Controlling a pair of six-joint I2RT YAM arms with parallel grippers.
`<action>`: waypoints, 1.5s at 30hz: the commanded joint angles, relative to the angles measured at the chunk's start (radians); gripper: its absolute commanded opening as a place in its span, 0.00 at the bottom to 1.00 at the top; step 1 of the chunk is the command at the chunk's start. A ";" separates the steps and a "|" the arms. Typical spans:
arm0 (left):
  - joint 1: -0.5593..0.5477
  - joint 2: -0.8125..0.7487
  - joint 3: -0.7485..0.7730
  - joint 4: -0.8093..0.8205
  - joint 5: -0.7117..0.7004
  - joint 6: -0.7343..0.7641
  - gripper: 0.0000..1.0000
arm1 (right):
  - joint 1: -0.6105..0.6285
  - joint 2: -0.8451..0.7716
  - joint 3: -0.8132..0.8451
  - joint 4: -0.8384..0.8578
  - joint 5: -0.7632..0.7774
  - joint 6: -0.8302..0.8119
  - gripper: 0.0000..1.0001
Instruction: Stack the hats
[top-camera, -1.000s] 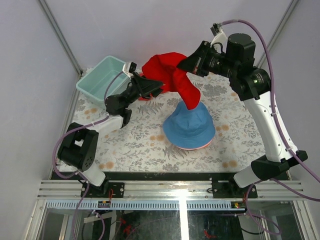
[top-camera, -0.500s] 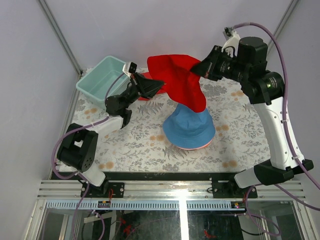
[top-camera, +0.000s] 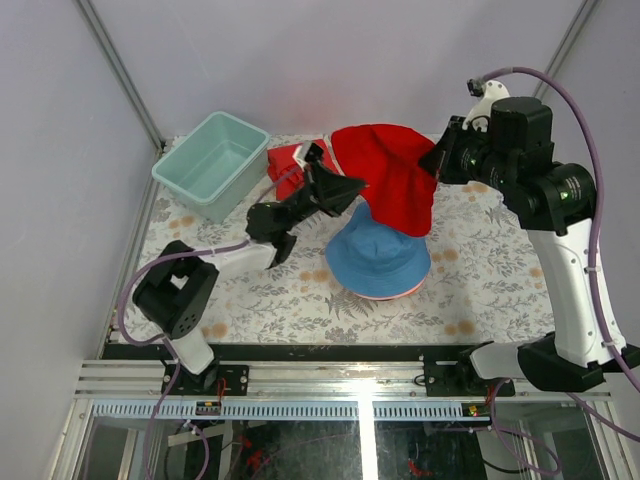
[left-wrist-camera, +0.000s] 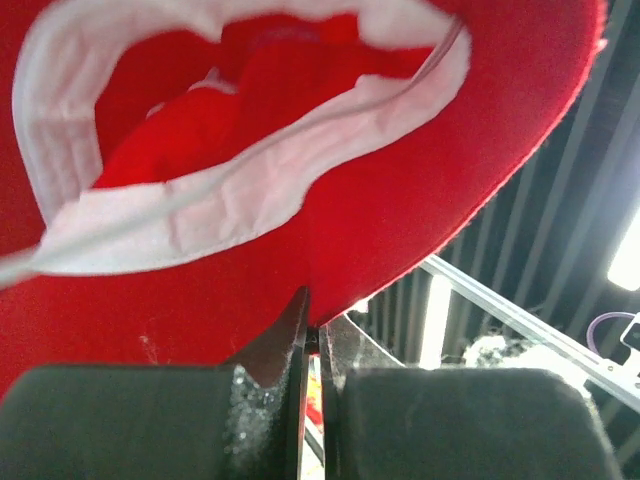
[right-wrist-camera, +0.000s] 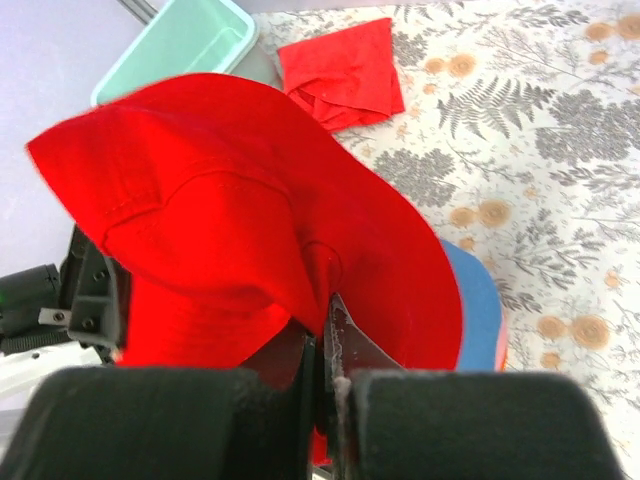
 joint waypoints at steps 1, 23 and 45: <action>-0.090 0.034 0.017 0.077 -0.064 -0.043 0.00 | -0.005 -0.041 0.000 -0.053 0.061 -0.048 0.00; -0.029 -0.128 -0.377 0.079 -0.015 0.017 0.00 | -0.004 -0.108 -0.273 0.006 -0.019 -0.032 0.00; 0.034 -0.128 -0.589 0.074 0.127 0.074 0.00 | 0.058 -0.120 -0.387 0.142 -0.091 0.028 0.64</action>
